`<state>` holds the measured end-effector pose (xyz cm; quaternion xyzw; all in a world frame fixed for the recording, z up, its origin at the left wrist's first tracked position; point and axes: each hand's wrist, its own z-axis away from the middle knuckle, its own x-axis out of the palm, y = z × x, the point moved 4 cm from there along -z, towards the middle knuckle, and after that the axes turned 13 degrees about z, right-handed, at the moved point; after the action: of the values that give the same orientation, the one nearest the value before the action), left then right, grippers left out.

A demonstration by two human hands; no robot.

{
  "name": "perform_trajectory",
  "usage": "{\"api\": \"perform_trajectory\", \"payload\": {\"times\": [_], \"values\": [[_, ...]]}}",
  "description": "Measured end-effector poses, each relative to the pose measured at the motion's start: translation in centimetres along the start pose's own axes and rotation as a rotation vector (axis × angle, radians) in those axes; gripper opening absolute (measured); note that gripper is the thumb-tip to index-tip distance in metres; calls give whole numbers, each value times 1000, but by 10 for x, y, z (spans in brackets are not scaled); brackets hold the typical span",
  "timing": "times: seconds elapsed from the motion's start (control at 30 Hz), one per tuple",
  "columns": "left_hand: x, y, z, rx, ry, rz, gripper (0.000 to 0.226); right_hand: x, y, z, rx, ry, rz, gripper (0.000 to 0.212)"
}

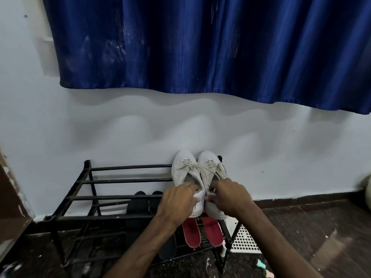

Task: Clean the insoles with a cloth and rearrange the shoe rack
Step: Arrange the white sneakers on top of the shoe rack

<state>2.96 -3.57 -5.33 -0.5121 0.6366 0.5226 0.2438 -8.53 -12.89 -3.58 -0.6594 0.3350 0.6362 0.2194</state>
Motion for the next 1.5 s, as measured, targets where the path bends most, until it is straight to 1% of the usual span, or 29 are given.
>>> {"api": "perform_trajectory", "payload": {"times": [0.1,0.2,0.33,0.5,0.63,0.87,0.97,1.07,1.13,1.2,1.23,1.3,1.37,1.5], "values": [[0,2,5,-2,-6,-19,40,-1,-4,4,3,-34,21,25],[1,1,4,-26,-18,-12,36,-4,-2,6,1,-58,-48,30],[0,1,4,-47,-21,68,31,-8,2,12,0,-58,-198,39],[2,-2,7,-17,20,101,23,-8,0,15,34,-5,-316,27],[3,-1,7,-13,49,116,16,-6,2,14,47,5,-330,25],[2,-1,11,-2,48,127,26,-4,2,14,86,-9,-388,16],[2,-1,12,0,34,118,25,-3,2,13,91,-7,-358,17],[-1,-4,13,-25,31,137,28,-2,1,14,113,-27,-379,19],[-4,-4,13,-33,30,164,31,-9,2,18,148,1,-285,20],[-13,-3,15,-39,42,198,33,-22,-1,22,175,69,-162,24],[-18,-4,17,-41,59,210,33,-28,-6,22,179,112,-137,26],[-30,-12,23,-62,87,204,34,-41,-24,22,150,206,-162,29],[-42,-22,31,-90,92,163,34,-50,-47,20,92,257,-226,28],[-86,-64,79,-180,100,40,31,-51,-128,14,-118,217,-296,21]]}}
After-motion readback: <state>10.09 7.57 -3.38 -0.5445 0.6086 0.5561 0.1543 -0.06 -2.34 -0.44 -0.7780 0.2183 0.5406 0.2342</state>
